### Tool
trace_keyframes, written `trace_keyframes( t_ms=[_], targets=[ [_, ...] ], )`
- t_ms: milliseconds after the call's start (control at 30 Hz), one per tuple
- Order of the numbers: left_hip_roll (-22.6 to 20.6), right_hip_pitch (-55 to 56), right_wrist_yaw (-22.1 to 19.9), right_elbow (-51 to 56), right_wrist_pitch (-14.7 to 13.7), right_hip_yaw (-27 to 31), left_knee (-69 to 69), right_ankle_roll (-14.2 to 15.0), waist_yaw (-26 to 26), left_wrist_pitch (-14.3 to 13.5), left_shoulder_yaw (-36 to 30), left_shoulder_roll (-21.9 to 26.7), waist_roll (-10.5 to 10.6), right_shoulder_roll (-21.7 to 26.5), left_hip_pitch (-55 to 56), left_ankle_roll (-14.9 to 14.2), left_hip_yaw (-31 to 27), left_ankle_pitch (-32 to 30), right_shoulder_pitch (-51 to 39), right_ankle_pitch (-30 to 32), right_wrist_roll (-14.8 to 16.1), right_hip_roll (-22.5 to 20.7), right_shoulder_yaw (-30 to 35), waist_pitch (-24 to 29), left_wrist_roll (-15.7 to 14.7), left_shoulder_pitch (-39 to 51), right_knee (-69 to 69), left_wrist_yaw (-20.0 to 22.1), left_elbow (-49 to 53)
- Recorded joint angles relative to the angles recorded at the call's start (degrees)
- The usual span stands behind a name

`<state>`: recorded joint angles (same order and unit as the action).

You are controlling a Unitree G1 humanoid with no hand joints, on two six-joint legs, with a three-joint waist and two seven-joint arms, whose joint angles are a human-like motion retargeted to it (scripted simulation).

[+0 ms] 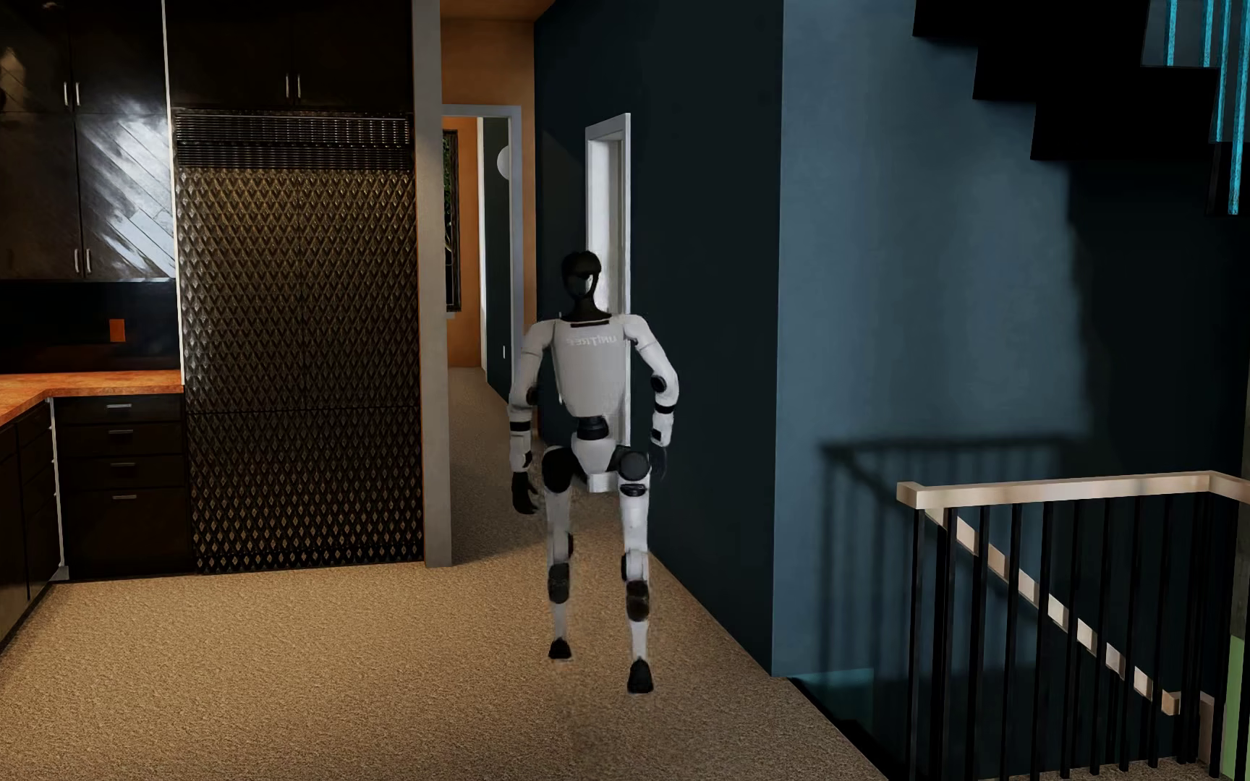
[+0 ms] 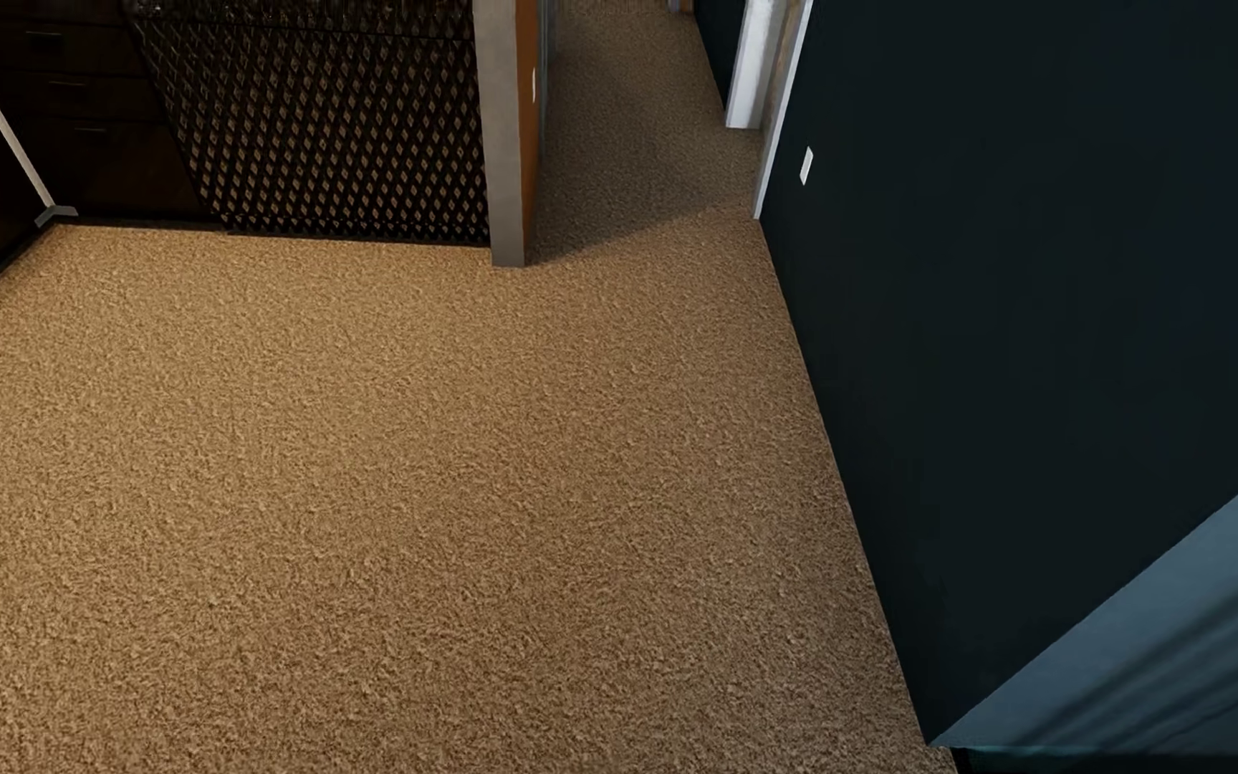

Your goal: Approach the door

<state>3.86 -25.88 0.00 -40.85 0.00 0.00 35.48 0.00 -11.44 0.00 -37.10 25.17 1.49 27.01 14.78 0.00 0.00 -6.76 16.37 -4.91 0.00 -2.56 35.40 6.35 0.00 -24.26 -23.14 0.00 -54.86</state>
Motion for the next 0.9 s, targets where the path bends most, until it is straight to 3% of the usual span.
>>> trace_keyframes(
  t_ms=[67, 100, 167, 200, 267, 300, 333, 400, 433, 500, 533, 600, 633, 700, 767, 800, 900],
  targets=[
    [-1.74, 8.85, 0.0, -6.64, 0.0, 0.0, 0.71, 0.0, -0.03, 0.0, 5.96, 0.45, -0.93, -1.78, -5.18, 0.0, 0.0, 6.68, 2.67, 18.13, 0.0, 2.71, 10.13, -1.13, 0.0, 2.29, -13.43, 0.0, 1.01],
    [-2.36, 18.63, 0.0, -9.21, 0.0, 0.0, -0.34, 0.0, 0.62, 0.0, 8.81, 0.68, -1.19, -2.41, -6.71, 0.0, 0.0, 9.38, 2.62, 22.21, 0.0, 2.56, 15.91, -2.12, 0.0, 3.91, -26.22, 0.0, 1.73],
    [-3.42, 33.63, 0.0, -10.54, 0.0, 0.0, -4.03, 0.0, 5.98, 0.0, 13.44, 1.33, 0.01, -2.66, -11.73, 0.0, 0.0, 11.67, 4.71, 17.67, 0.0, 0.53, 20.52, -2.73, 0.0, 5.95, -44.52, 0.0, 4.33],
    [-3.41, 39.47, 0.0, -9.93, 0.0, 0.0, -6.33, 0.0, 8.62, 0.0, 15.92, 1.54, 1.17, -2.48, -14.85, 0.0, 0.0, 11.85, 6.77, 16.75, 0.0, -1.01, 20.2, -3.13, 0.0, 6.16, -46.3, 0.0, 6.44],
    [-2.86, 46.29, 0.0, -9.29, 0.0, 0.0, -9.0, 0.0, 12.28, 0.0, 20.57, 2.01, 3.0, -2.69, -21.5, 0.0, 0.0, 12.3, 10.09, 22.37, 0.0, -3.66, 20.05, -3.14, 0.0, 5.48, -33.97, 0.0, 11.52],
    [-3.31, 46.99, 0.0, -9.6, 0.0, 0.0, -8.96, 0.0, 13.79, 0.0, 22.11, 2.26, 3.01, -3.26, -23.75, 0.0, 0.0, 13.57, 10.71, 26.44, 0.0, -4.31, 20.32, -2.38, 0.0, 5.27, -22.93, 0.0, 13.23],
    [-4.08, 46.03, 0.0, -10.07, 0.0, 0.0, -9.3, 0.0, 14.32, 0.0, 22.73, 2.36, 2.72, -3.81, -27.04, 0.0, 0.0, 14.68, 10.67, 26.67, 0.0, -4.87, 21.25, -1.33, 0.0, 5.2, -11.87, 0.0, 13.95],
    [-5.49, 45.43, 0.0, -9.82, 0.0, 0.0, -9.66, 0.0, 14.12, 0.0, 21.21, 1.97, 2.47, -4.1, -32.15, 0.0, 0.0, 16.83, 9.74, 9.01, 0.0, -5.15, 21.57, -0.9, 0.0, 4.65, 0.04, 0.0, 13.06],
    [-5.8, 47.63, 0.0, -9.4, 0.0, 0.0, -9.01, 0.0, 13.75, 0.0, 19.07, 1.51, 2.38, -3.97, -33.53, 0.0, 0.0, 17.15, 8.85, 7.68, 0.0, -4.67, 20.58, -1.33, 0.0, 4.17, -0.26, 0.0, 11.25],
    [-3.51, 50.25, 0.0, -9.28, 0.0, 0.0, -6.59, 0.0, 14.96, 0.0, 11.99, 0.11, 3.37, -3.62, -35.4, 0.0, 0.0, 13.23, 6.63, 20.42, 0.0, -5.36, 16.98, -3.03, 0.0, 1.97, -3.72, 0.0, 4.96],
    [-1.54, 51.07, 0.0, -9.42, 0.0, 0.0, -2.59, 0.0, 14.78, 0.0, 6.3, -0.53, 4.15, -3.58, -33.99, 0.0, 0.0, 7.65, 5.87, 23.26, 0.0, -6.35, 14.42, -4.66, 0.0, 0.71, -6.06, 0.0, 0.98],
    [4.87, 45.53, 0.0, -9.77, 0.0, 0.0, 17.95, 0.0, 13.76, 0.0, -5.47, -1.58, 5.98, -2.59, -23.11, 0.0, 0.0, -7.95, 3.17, 19.02, 0.0, -8.42, 10.85, -5.09, 0.0, -1.32, -6.84, 0.0, -5.63],
    [5.55, 42.72, 0.0, -9.24, 0.0, 0.0, 28.97, 0.0, 11.81, 0.0, -9.25, -1.7, 6.13, -1.55, -14.93, 0.0, 0.0, -6.77, 1.11, 15.83, 0.0, -9.01, 9.32, -5.07, 0.0, -1.74, -6.2, 0.0, -7.12],
    [4.78, 33.09, 0.0, -7.47, 0.0, 0.0, 41.94, 0.0, 4.61, 0.0, -11.09, -1.04, 4.11, 0.37, -4.96, 0.0, 0.0, 4.82, -2.0, 8.5, 0.0, -7.78, 4.62, -2.89, 0.0, -3.2, -3.41, 0.0, -6.97],
    [3.21, 24.11, 0.0, -3.95, 0.0, 0.0, 35.79, 0.0, 0.77, 0.0, -8.86, -0.53, 2.51, 1.99, 1.78, 0.0, 0.0, 10.34, -4.22, 0.48, 0.0, -5.96, -1.18, -1.18, 0.0, -4.78, -0.69, 0.0, -5.81],
    [2.33, 19.9, 0.0, -1.65, 0.0, 0.0, 25.79, 0.0, 0.59, 0.0, -8.7, -0.52, 2.13, 2.52, 3.19, 0.0, 0.0, 10.42, -5.04, -3.63, 0.0, -5.47, -4.16, -0.33, 0.0, -4.67, -0.18, 0.0, -5.49],
    [0.95, 11.32, 0.0, 3.05, 0.0, 0.0, -6.79, 0.0, 1.14, 0.0, -7.94, -0.46, 2.51, 2.82, 1.01, 0.0, 0.0, 1.04, -6.37, -9.56, 0.0, -5.65, -8.7, 1.3, 0.0, -1.64, -0.12, 0.0, -4.25]
  ],
)
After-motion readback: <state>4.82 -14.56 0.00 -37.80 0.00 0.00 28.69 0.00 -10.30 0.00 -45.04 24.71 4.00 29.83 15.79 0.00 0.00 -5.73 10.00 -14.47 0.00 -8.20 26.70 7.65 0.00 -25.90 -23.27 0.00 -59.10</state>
